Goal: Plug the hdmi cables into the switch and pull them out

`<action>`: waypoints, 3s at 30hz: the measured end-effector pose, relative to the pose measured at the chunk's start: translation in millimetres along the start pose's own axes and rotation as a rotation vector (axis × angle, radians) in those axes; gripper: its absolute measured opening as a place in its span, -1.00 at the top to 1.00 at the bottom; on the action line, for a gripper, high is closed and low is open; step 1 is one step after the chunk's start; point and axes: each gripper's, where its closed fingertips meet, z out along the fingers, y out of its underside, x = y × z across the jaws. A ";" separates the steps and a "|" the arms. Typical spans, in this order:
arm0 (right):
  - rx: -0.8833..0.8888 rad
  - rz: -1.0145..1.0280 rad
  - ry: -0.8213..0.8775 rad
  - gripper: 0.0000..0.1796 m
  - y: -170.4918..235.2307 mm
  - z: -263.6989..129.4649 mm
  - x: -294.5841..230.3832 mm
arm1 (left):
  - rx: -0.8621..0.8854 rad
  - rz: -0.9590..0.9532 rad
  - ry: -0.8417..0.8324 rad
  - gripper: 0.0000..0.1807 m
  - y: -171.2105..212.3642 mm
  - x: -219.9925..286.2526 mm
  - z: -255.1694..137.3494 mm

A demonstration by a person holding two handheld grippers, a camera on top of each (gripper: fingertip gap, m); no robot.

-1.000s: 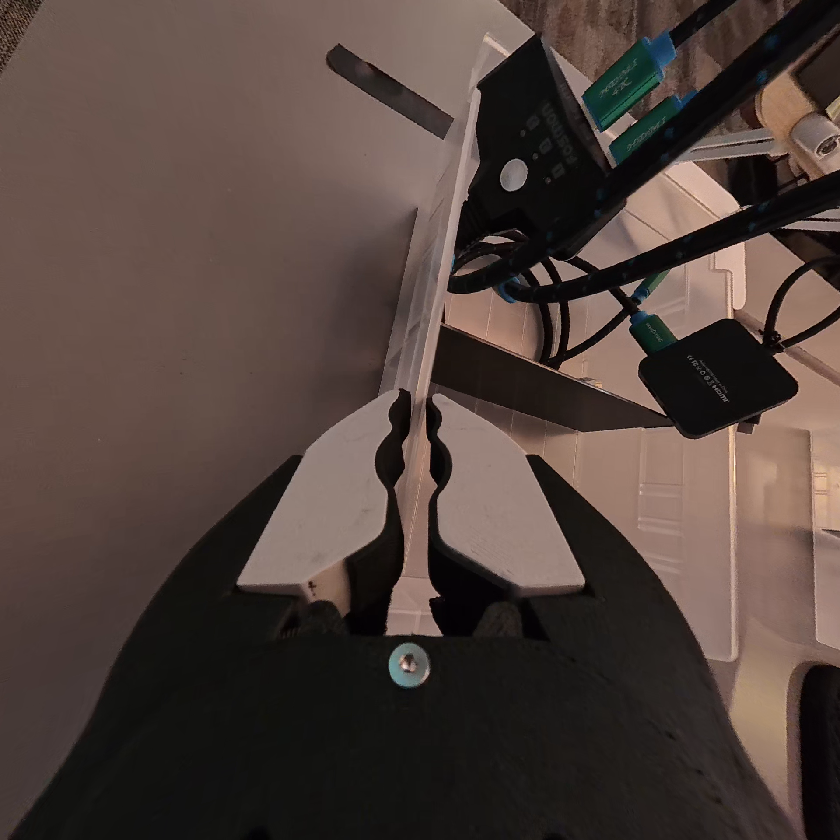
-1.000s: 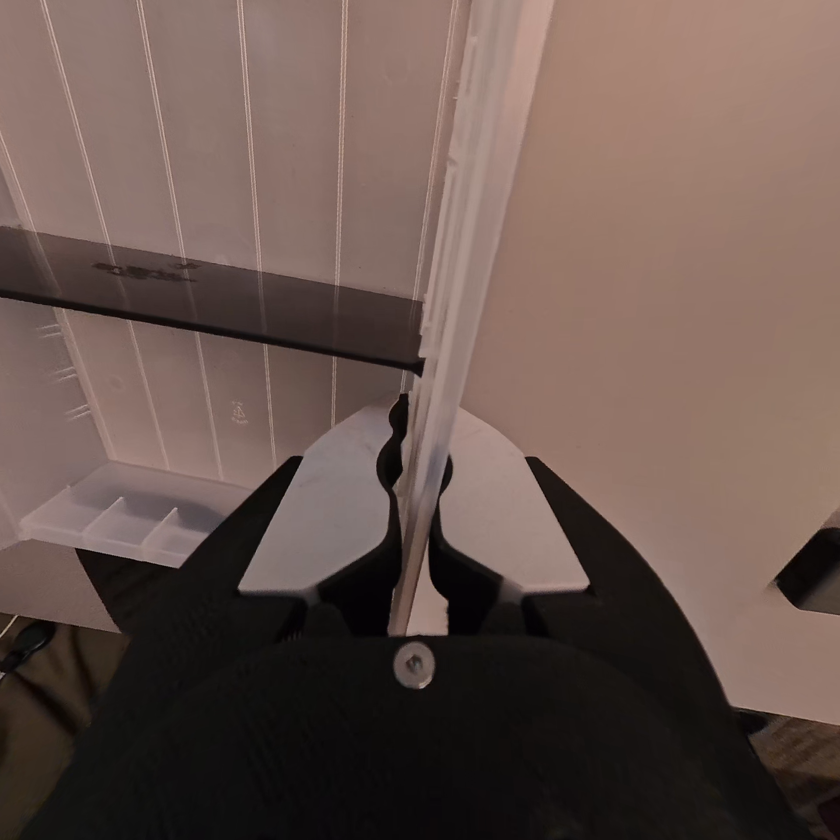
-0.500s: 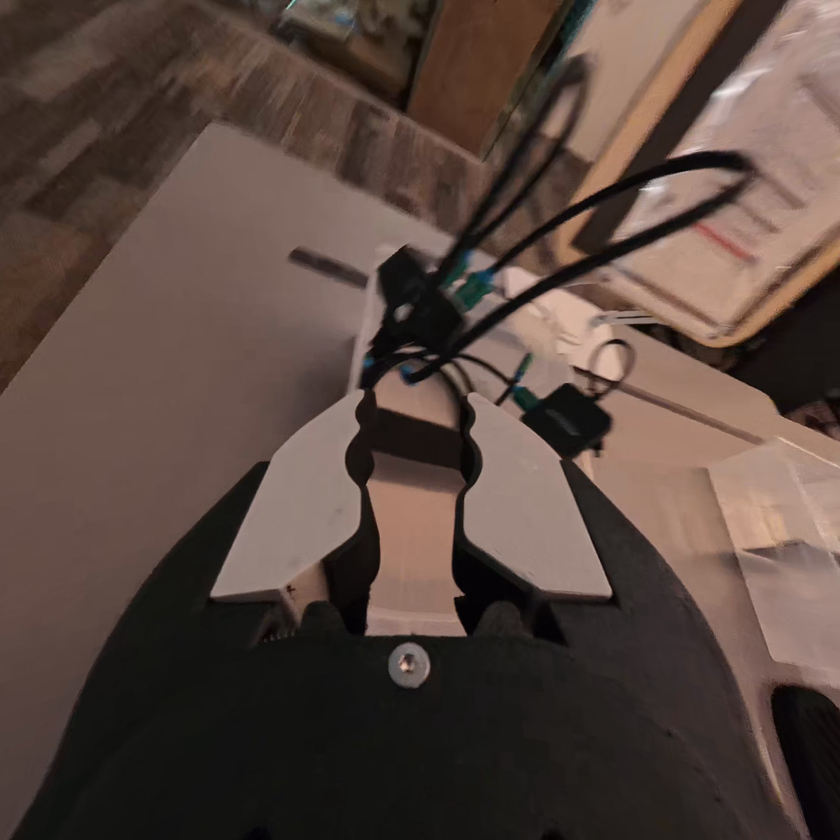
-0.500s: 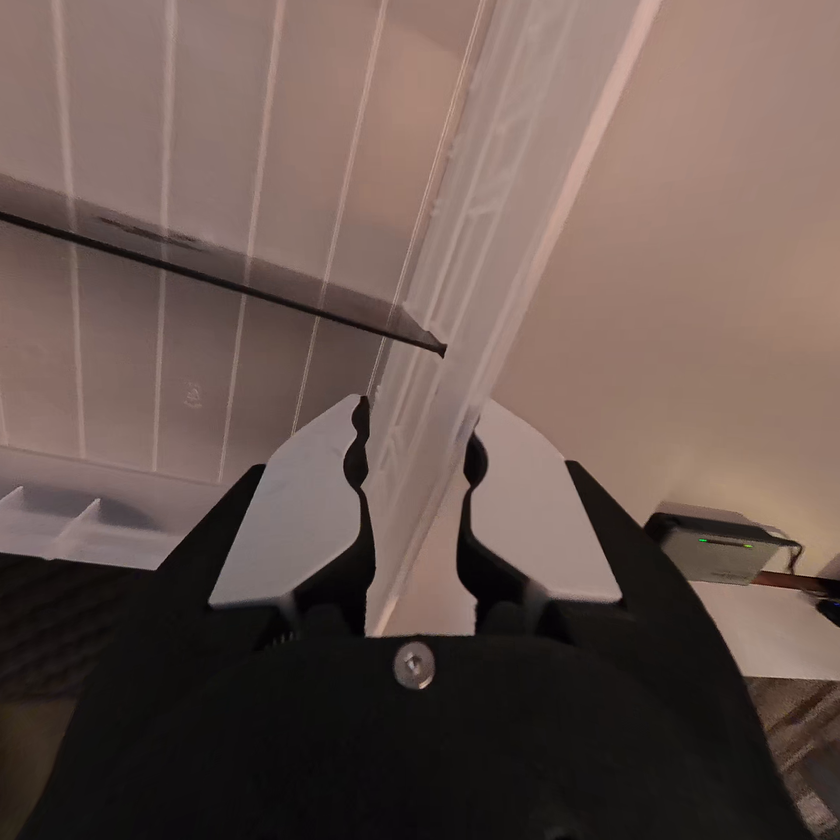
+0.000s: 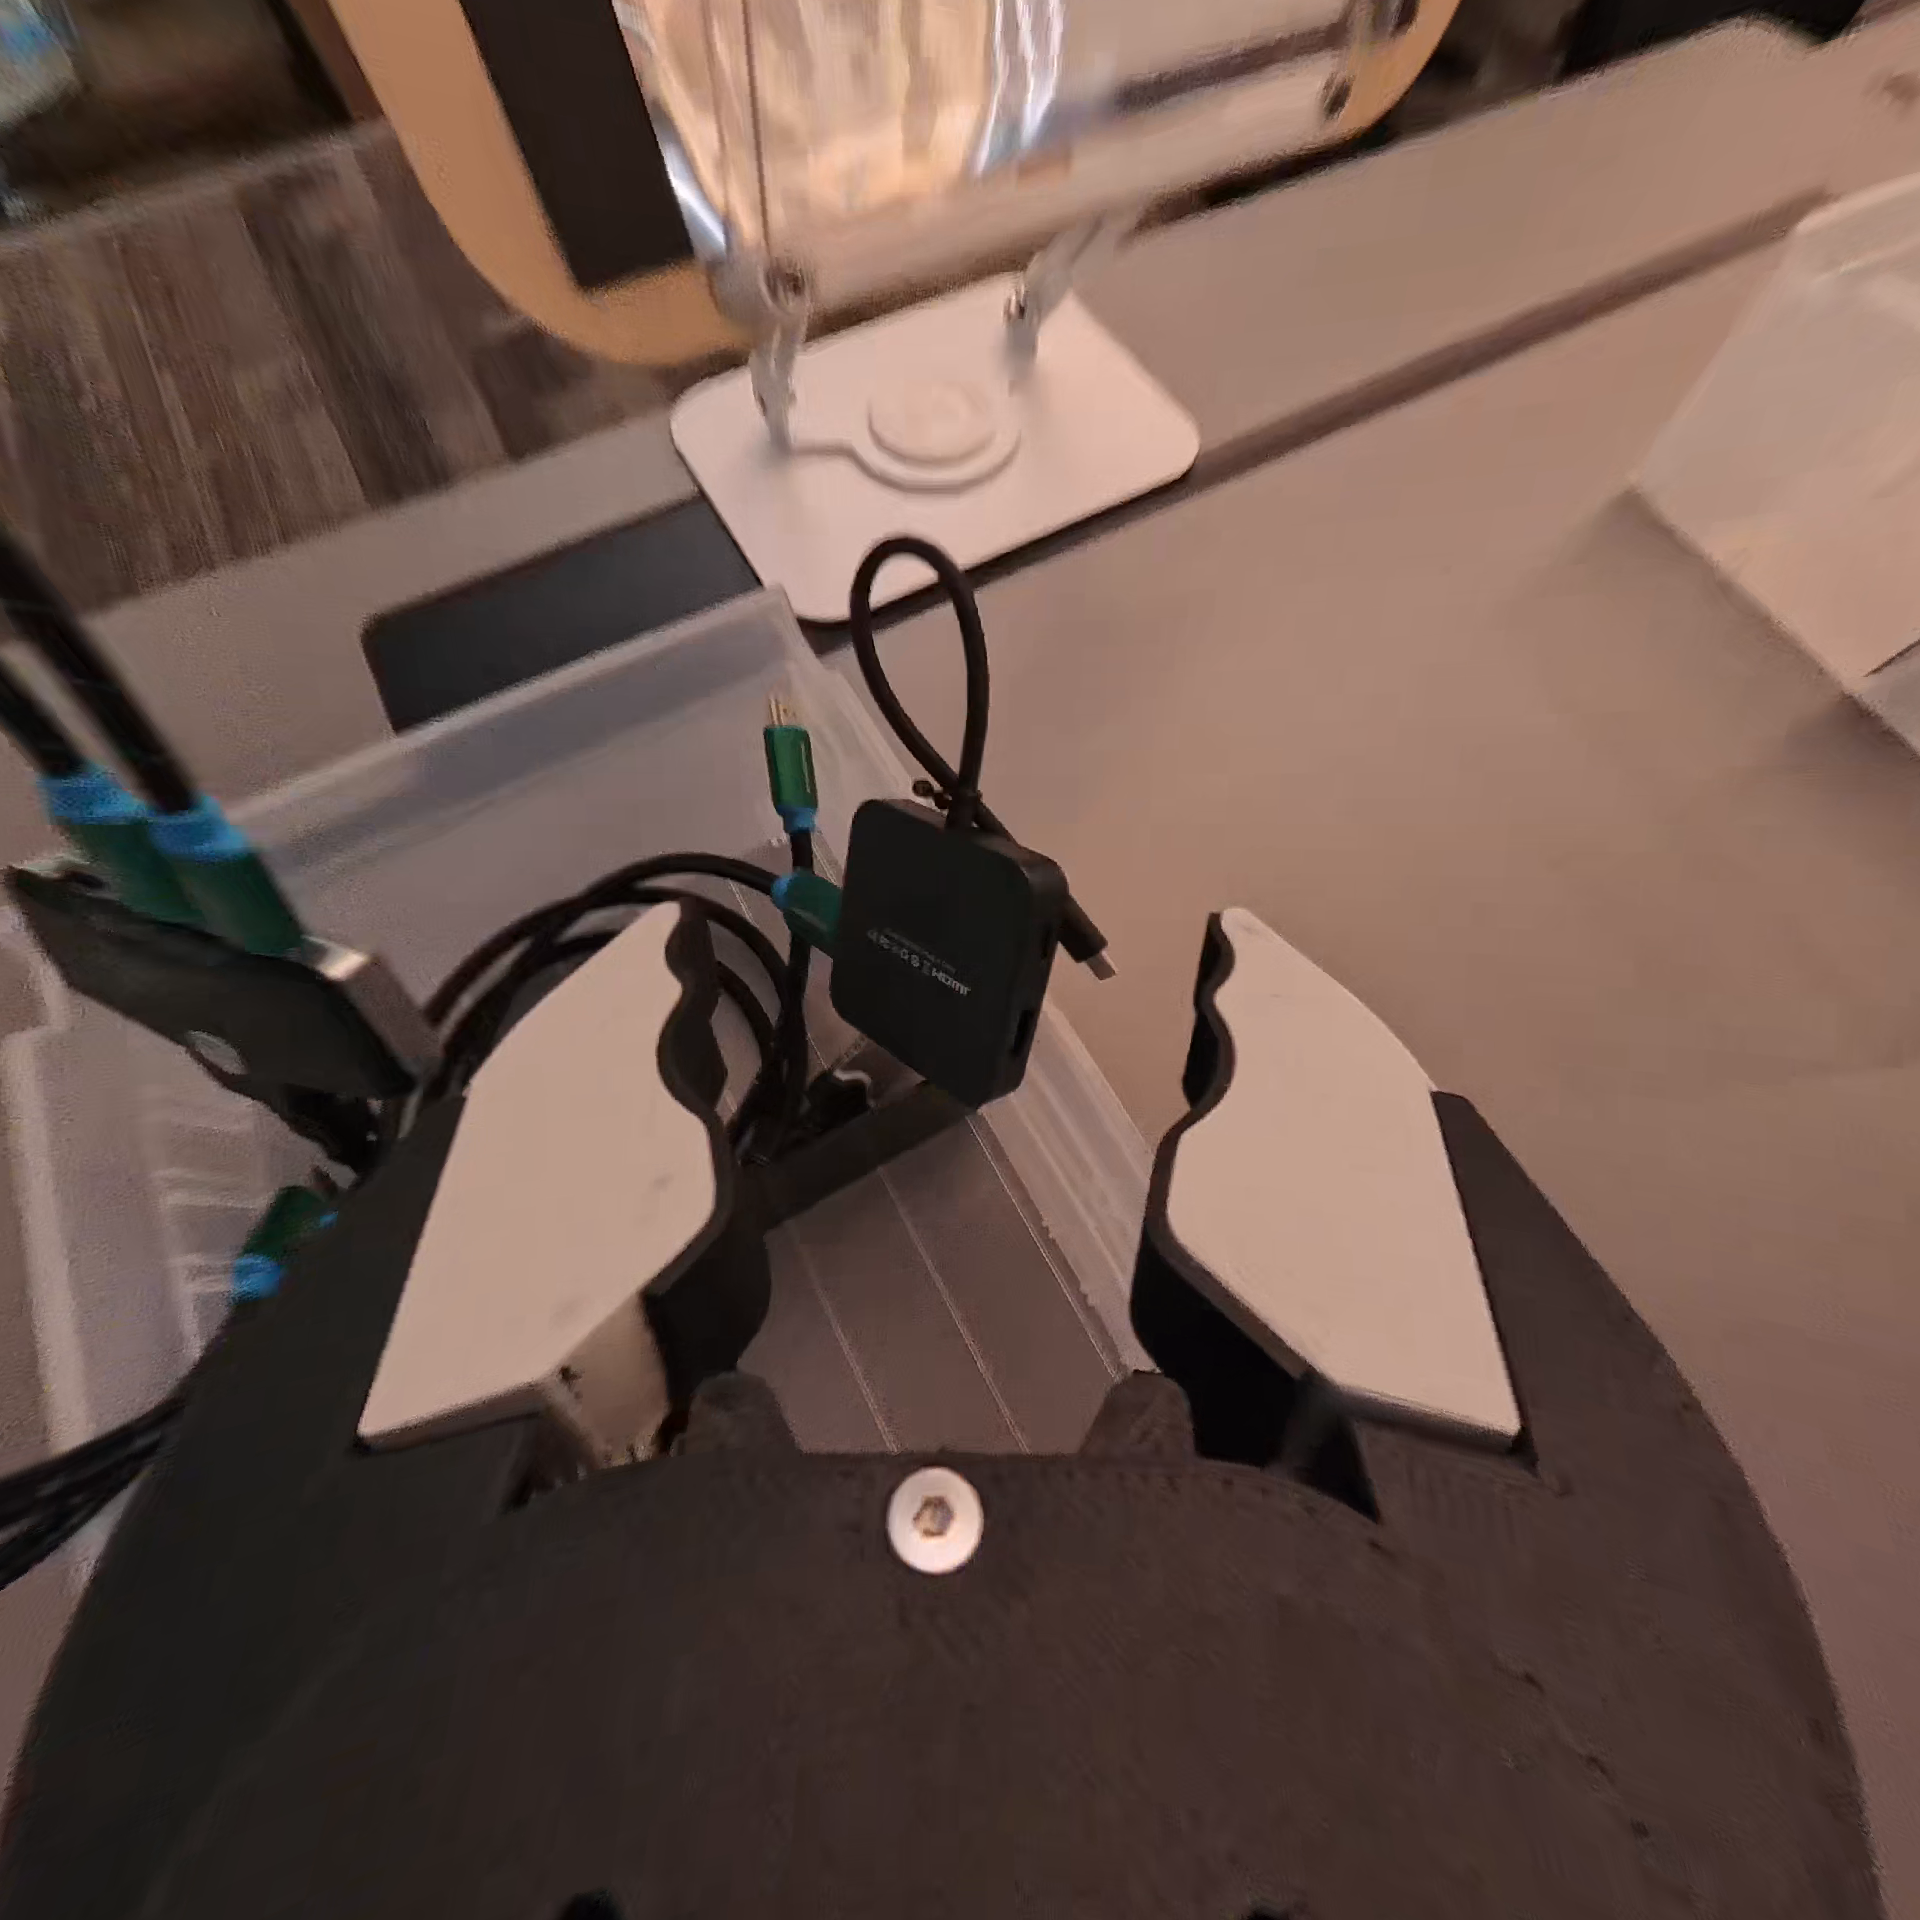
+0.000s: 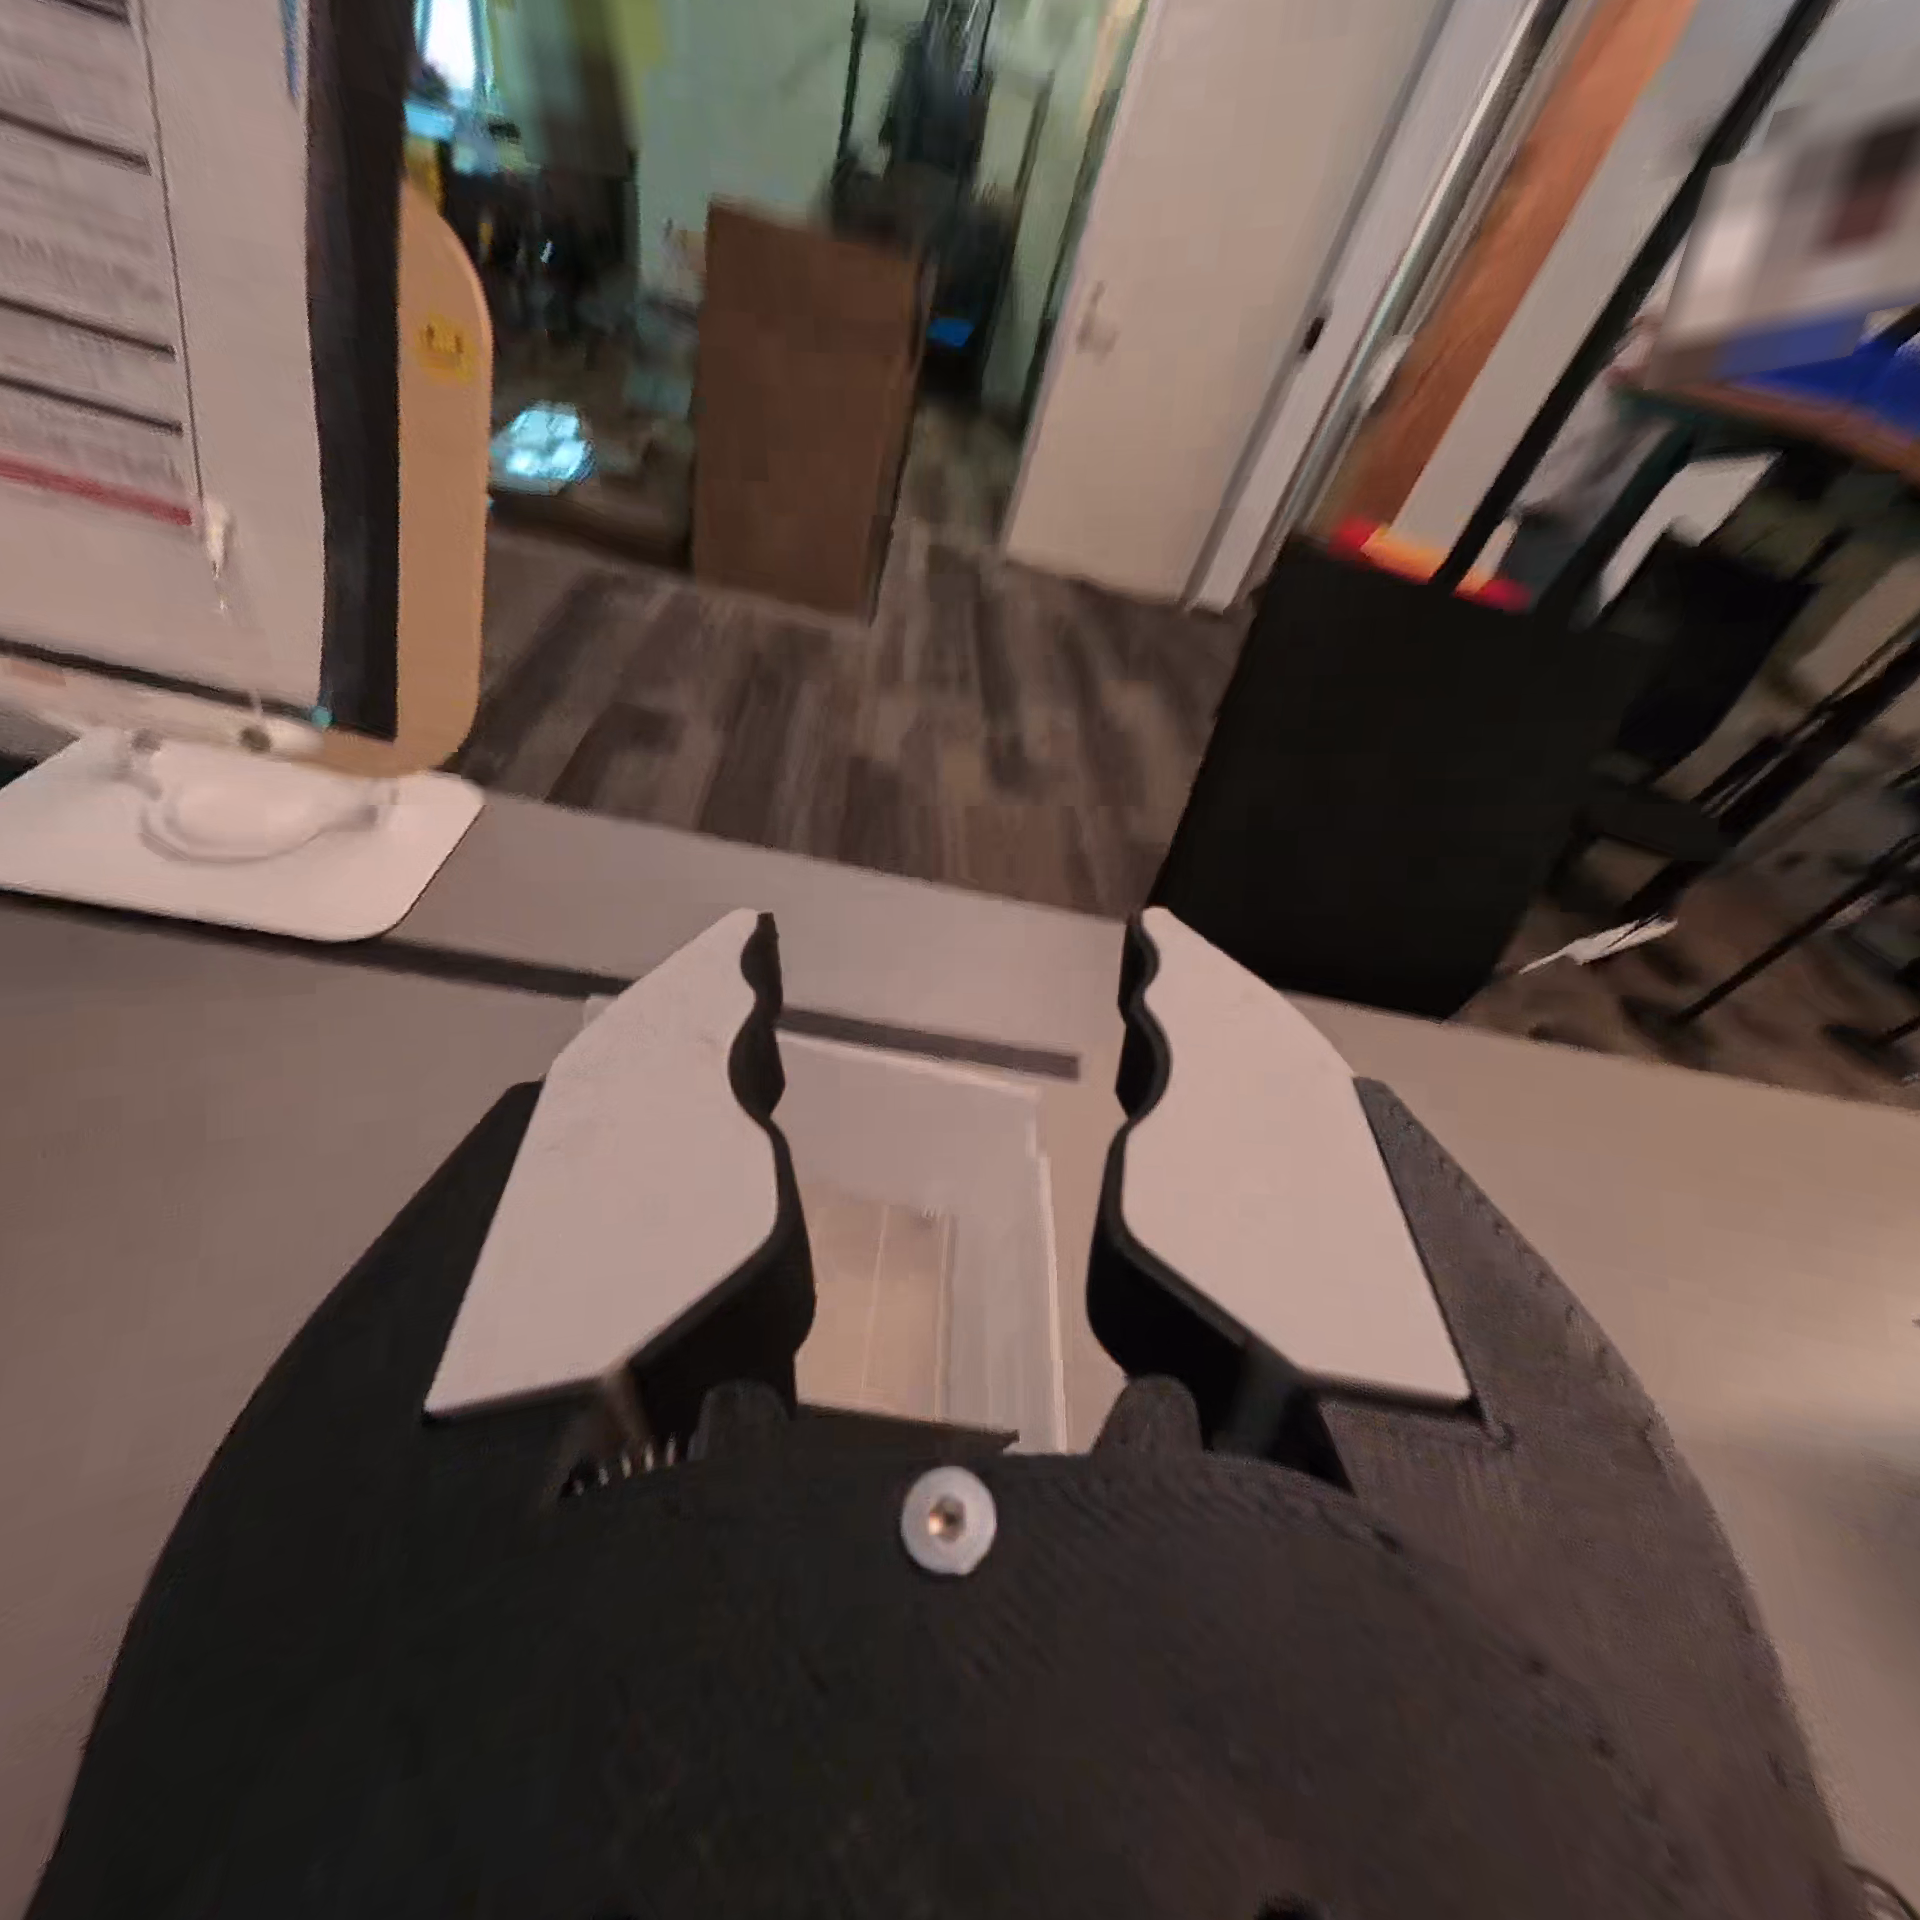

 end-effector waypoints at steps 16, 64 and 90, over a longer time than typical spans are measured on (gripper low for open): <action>-0.450 -0.094 -0.154 0.33 95.8 -9.9 -30.0 | -0.436 0.008 -0.276 0.45 40.9 -1.3 51.2; -0.189 -0.124 -0.171 0.69 36.3 -2.6 -50.8 | 0.737 0.054 -0.049 0.79 -108.3 33.9 -176.2; 0.646 -0.567 -0.948 0.53 -47.8 -119.6 -299.9 | 0.506 0.059 0.876 0.79 -107.4 169.3 -118.7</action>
